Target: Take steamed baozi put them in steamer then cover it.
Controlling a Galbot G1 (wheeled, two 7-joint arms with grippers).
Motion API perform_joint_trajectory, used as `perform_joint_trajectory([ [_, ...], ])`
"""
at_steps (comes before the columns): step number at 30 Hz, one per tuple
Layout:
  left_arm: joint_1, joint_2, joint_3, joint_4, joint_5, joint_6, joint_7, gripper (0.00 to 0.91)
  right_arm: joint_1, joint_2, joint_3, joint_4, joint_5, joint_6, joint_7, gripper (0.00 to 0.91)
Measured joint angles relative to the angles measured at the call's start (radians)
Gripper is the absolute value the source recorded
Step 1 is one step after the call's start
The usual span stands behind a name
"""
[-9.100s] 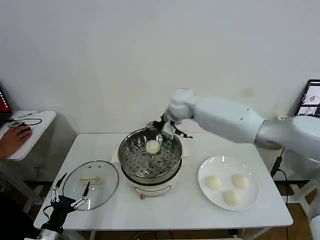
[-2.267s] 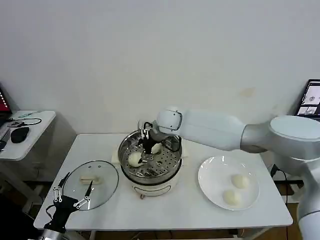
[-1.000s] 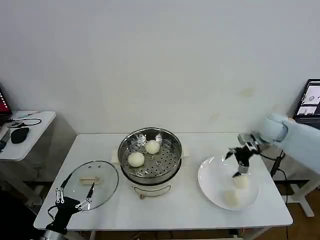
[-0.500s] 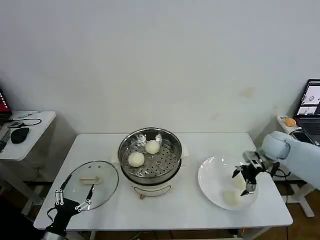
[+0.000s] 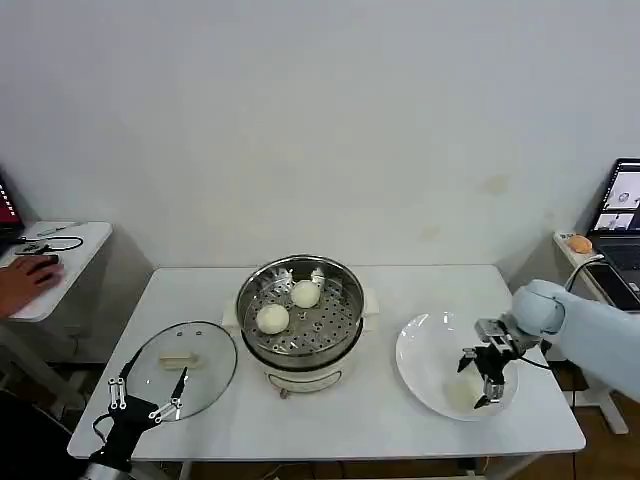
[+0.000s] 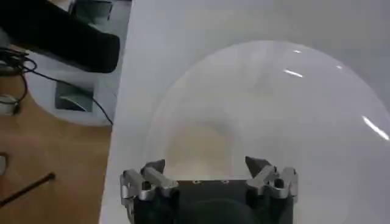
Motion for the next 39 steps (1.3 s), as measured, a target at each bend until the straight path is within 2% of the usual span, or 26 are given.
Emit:
perform_joint_trajectory([
  [7,0.000,-0.004,0.000,0.002,0.002,0.000,0.000,0.907,-0.007,0.024,0.004,-0.018,-0.012,-0.003,0.004,0.907],
  [9,0.000,-0.004,0.001,0.001,0.003,0.000,0.000,0.907,-0.010,0.029,0.004,-0.022,-0.017,-0.004,0.002,0.826],
  [16,0.000,-0.002,-0.002,0.003,0.002,-0.001,-0.001,0.907,-0.020,0.034,0.005,-0.027,-0.031,-0.004,-0.002,0.695],
  [29,-0.001,-0.001,0.000,0.002,0.004,-0.002,-0.001,0.907,0.013,0.023,0.014,-0.014,-0.019,0.003,0.003,0.685],
  [39,-0.003,-0.005,0.012,-0.007,0.016,0.000,-0.001,0.907,0.215,0.061,-0.064,0.010,0.050,0.037,0.000,0.675],
])
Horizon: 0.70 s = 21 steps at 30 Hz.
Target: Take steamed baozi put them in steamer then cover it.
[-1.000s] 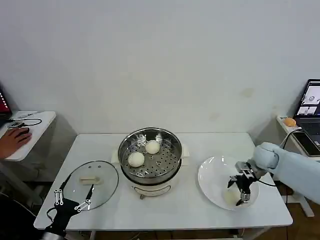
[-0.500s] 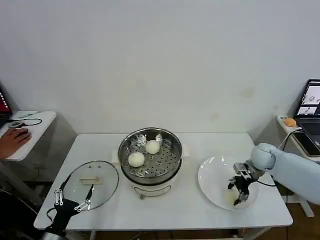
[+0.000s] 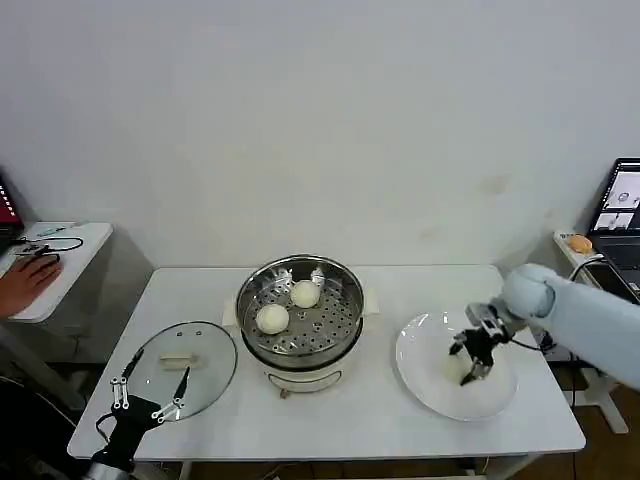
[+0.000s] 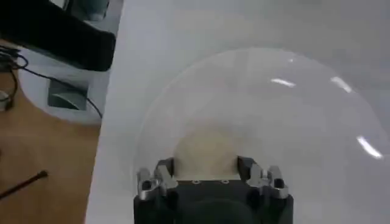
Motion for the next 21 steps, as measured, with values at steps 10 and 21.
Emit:
perform_joint_trajectory([
  [10,0.008,-0.006,-0.003,-0.002,0.001,-0.002,-0.001,0.907,0.260,0.119,-0.101,0.053,0.016,0.068,0.021,0.675],
  [21,0.015,-0.007,-0.012,-0.006,-0.002,-0.005,-0.002,0.907,0.379,0.293,-0.146,0.128,-0.111,0.179,0.078,0.685],
])
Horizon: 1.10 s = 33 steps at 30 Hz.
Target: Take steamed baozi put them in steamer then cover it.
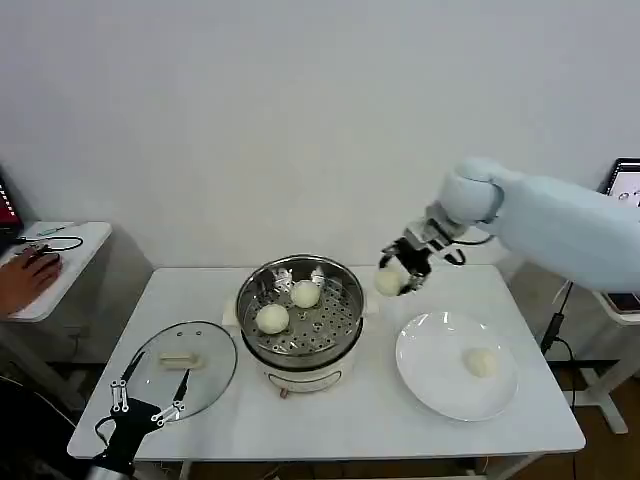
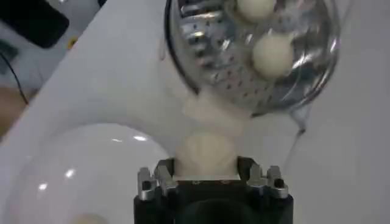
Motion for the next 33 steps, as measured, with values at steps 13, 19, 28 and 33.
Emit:
perform_joint_trajectory([
  [13,0.011,-0.002,-0.014,0.006,-0.009,-0.010,-0.004,0.907,-0.009,0.165,-0.051,0.053,-0.185,0.116,0.060,0.675],
  [19,0.005,0.005,-0.013,0.003,-0.009,-0.007,-0.004,0.907,-0.037,0.193,-0.061,0.056,-0.239,0.160,0.076,0.675],
  [28,-0.003,0.013,-0.013,0.014,-0.012,-0.005,-0.004,0.907,-0.075,0.217,-0.073,0.084,-0.307,0.206,0.088,0.675],
  [33,-0.004,0.014,-0.014,0.021,-0.014,-0.006,-0.004,0.907,-0.092,0.230,-0.077,0.091,-0.336,0.227,0.091,0.675],
])
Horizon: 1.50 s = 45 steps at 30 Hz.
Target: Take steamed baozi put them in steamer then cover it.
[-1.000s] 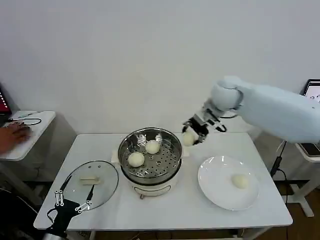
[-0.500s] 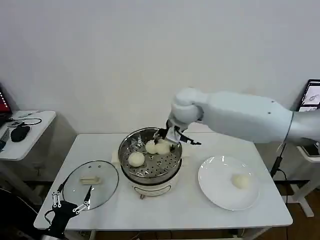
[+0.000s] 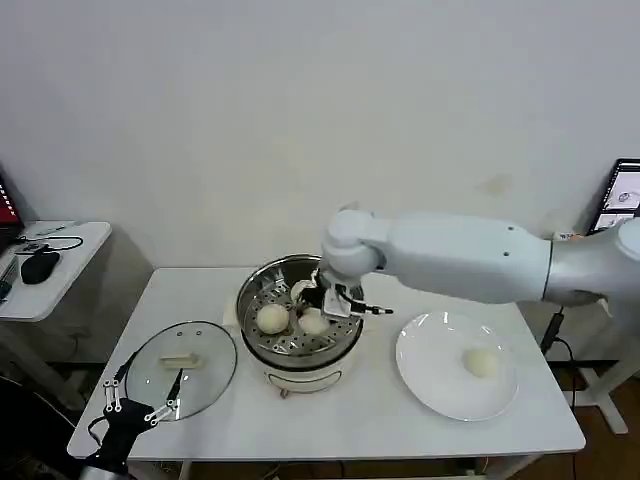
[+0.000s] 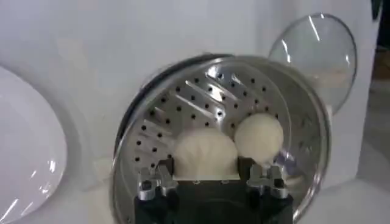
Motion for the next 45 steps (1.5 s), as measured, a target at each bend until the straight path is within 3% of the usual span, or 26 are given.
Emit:
perform_joint_trajectory([
  [13,0.000,-0.001,-0.003,0.003,-0.001,-0.001,-0.001,0.907,-0.028,0.007,-0.001,0.007,-0.037,0.034,0.002,0.695],
  [16,0.001,-0.003,-0.004,0.003,-0.001,-0.001,-0.002,0.907,-0.031,0.007,0.002,0.013,-0.045,0.041,0.003,0.907],
  [32,0.001,-0.006,-0.002,0.001,0.002,-0.002,-0.006,0.907,-0.014,0.009,0.053,-0.011,-0.070,0.047,0.003,0.907],
  [38,-0.007,-0.008,0.006,0.001,0.005,-0.002,-0.005,0.907,0.029,-0.022,0.045,-0.038,0.033,0.007,-0.010,0.907],
  [45,-0.013,-0.006,0.018,-0.002,0.009,-0.002,-0.002,0.907,0.101,-0.104,-0.009,-0.085,0.271,-0.103,-0.045,0.907],
])
